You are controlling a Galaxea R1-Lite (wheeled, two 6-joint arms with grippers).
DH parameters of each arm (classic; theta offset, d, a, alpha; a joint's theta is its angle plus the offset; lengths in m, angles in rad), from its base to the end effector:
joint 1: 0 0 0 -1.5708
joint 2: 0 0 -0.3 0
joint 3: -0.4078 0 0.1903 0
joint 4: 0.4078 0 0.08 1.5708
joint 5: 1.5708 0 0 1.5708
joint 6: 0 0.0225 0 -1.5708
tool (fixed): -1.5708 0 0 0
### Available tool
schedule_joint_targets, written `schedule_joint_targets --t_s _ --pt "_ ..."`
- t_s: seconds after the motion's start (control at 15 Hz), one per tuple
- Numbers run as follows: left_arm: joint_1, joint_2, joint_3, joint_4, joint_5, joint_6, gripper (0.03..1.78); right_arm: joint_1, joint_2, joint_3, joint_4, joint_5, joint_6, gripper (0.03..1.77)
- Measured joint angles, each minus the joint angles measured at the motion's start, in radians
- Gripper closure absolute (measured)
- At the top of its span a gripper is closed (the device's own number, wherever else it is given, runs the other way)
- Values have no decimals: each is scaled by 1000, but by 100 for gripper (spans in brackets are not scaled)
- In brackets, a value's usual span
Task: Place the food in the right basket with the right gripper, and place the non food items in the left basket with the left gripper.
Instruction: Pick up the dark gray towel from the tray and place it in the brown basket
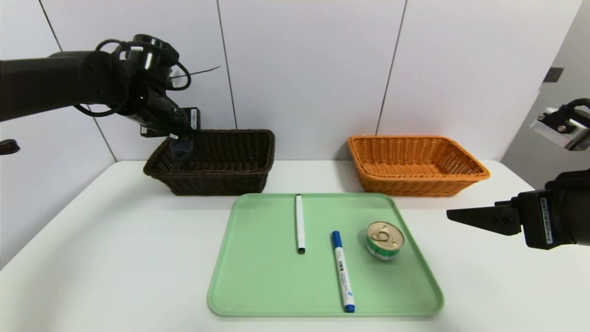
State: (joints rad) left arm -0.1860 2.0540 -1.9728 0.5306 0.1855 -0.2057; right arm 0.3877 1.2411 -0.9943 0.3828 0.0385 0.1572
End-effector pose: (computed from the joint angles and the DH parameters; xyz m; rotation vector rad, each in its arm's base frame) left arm 0.3970 -0.0705 0.2681 -0.0865 0.5980 0.0612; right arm 0.1603 0.0664 0.2540 0.0396 0.6547 0.3615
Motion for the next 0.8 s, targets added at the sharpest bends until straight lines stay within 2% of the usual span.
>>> schedule_joint_targets --t_s 0.13,0.47,0.67,0.8 --pt "16 59 -1 -59 0 3 151 0 0 10 -4 2 0 10" --pt "25 138 -3 -75 -5 5 151 0 2 15 -5 2 1 10" --pt "36 145 -5 -76 -97 3 107 -1 4 16 -5 2 2 10" --pt "40 141 -6 -87 -115 2 86 -1 6 17 -5 2 4 10"
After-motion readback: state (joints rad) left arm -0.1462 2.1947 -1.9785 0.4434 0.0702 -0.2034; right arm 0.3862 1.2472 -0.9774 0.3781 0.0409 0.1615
